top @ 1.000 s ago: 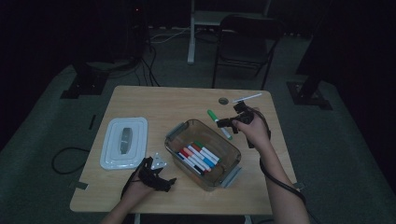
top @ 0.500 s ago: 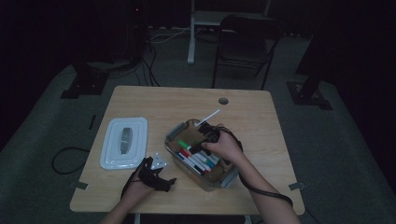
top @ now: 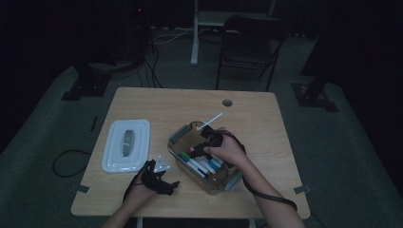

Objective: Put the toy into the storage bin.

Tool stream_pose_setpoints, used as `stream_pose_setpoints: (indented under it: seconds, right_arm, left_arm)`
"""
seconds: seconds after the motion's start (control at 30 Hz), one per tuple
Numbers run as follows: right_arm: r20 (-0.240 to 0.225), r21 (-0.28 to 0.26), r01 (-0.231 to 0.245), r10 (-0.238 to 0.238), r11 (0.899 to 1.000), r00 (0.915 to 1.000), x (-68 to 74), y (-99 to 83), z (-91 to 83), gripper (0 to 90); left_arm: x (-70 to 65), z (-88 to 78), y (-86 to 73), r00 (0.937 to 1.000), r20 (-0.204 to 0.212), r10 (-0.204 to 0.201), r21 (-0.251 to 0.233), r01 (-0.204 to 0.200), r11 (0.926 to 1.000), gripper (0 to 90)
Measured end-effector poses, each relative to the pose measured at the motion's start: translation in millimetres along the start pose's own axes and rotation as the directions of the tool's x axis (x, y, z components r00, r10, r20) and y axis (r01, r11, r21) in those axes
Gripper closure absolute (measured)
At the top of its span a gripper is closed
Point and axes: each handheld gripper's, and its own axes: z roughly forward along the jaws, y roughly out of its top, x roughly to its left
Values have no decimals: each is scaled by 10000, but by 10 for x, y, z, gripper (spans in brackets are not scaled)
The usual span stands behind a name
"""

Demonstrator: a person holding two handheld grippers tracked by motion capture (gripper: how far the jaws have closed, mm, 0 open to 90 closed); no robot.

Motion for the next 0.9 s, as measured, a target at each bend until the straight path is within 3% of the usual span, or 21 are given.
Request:
stream_pose_setpoints:
  seconds: [0.1,0.23,0.27,0.3,0.43,0.53,0.63,0.9]
  right_arm:
    - [455,-888,618,-579,9941,9973,25,-13,-229,451]
    - [829,-1981,855,-702,9764,9941,-10,-61,-536,403]
    - [829,-1981,855,-702,9764,9941,-10,-61,-536,403]
    - [1255,-2553,762,-451,9638,9911,-70,-103,-696,367]
    - [1893,-3404,470,195,9391,9817,-215,-207,-913,353]
    - [2280,-3694,177,721,9291,9710,-346,-314,-1016,343]
    - [2793,-3948,0,1201,9188,9527,-501,-448,-1079,327]
    - [3166,-4299,-808,2340,8992,9192,-838,-813,-1077,295]
  left_arm:
    - [-1,1,0,10000,-7,-1,-10,1,10000,5]
    - [0,1,0,10000,-10,4,-9,-4,10000,5]
    - [0,1,0,10000,-10,4,-9,-4,10000,5]
    - [0,1,0,10000,-10,1,-9,-1,10000,5]
    - [0,2,-1,10000,-13,2,-12,-2,10000,5]
    - [0,2,-1,10000,-13,5,-13,-5,10000,5]
    - [0,2,-1,10000,-14,6,-10,-6,10000,5]
    - [0,0,-1,10000,-16,21,9,-21,10000,5]
